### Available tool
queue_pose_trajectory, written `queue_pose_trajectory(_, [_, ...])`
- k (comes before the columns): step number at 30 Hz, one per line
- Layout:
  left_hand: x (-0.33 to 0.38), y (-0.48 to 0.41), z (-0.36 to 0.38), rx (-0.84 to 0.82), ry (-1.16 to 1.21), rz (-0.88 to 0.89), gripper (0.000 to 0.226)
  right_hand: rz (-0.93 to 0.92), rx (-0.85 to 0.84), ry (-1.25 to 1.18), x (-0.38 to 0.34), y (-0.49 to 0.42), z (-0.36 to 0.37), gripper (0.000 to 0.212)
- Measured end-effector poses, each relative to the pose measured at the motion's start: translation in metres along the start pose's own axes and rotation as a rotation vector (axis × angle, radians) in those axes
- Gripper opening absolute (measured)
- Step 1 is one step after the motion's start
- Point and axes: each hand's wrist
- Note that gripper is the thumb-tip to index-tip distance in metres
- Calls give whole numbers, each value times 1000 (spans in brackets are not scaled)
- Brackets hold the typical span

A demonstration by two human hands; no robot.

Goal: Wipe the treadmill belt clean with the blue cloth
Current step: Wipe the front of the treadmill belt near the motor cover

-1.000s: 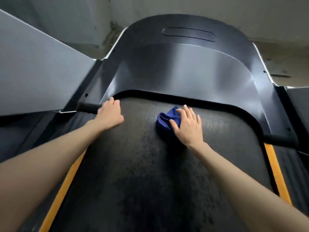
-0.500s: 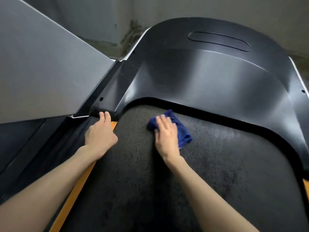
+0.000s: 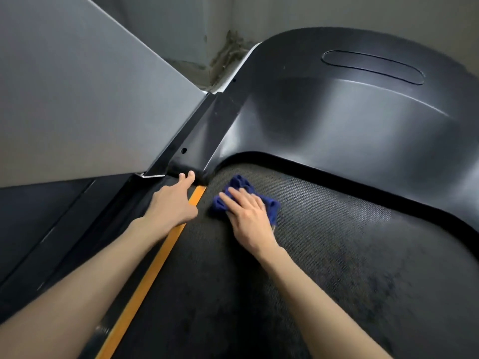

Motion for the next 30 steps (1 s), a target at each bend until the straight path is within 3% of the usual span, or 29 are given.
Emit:
queue_pose_trajectory(1, [-1,1,0,1,4,-2,88,-108,-142,4,2,0,-5,46])
queue_pose_trajectory(3, [1,4,1,13,-8,14,91,-145,-166,87,28,-12,-17,50])
queue_pose_trajectory(7, [9,3,4,15,-101,10,93,334,107,62,50,-42,-23,46])
queue_pose_trajectory(8, [10,2,4,17,-109,5,93,308,133,21,35,-39,-16,43])
queue_pose_trajectory(10, [10,2,6,16,-109,4,94,14,37,-97,6,-20,-2,39])
queue_pose_trajectory(12, [8,1,9,8,-113,14,94,-306,-215,-97,-2,4,-1,46])
queue_pose_trajectory(14, [6,0,8,7,-128,24,94,-410,-243,39,17,-12,-7,52])
queue_pose_trajectory(15, [5,-1,7,7,-136,27,94,-316,-162,74,25,-26,-6,53])
queue_pose_trajectory(18, [4,-3,9,6,-121,30,93,245,83,0,18,-52,4,50])
queue_pose_trajectory(19, [4,-3,11,10,-117,27,93,254,125,-13,5,-53,13,48])
queue_pose_trajectory(23, [4,-4,13,20,-118,28,94,-102,-62,-107,-14,-19,21,45])
queue_pose_trajectory(27, [3,-3,10,15,-121,24,93,-387,-214,-49,-1,2,-13,42])
queue_pose_trajectory(29, [4,-3,12,15,-118,18,95,-467,-149,60,9,5,-24,41])
queue_pose_trajectory(30, [5,-4,13,16,-126,20,96,-398,-86,104,15,0,-28,36])
Point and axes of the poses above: each hand's wrist, its own y-axis away from the middle knuckle, its own z-axis out of the palm, x = y × z, and after that the axes turned 4 degrees about -y, right-handed
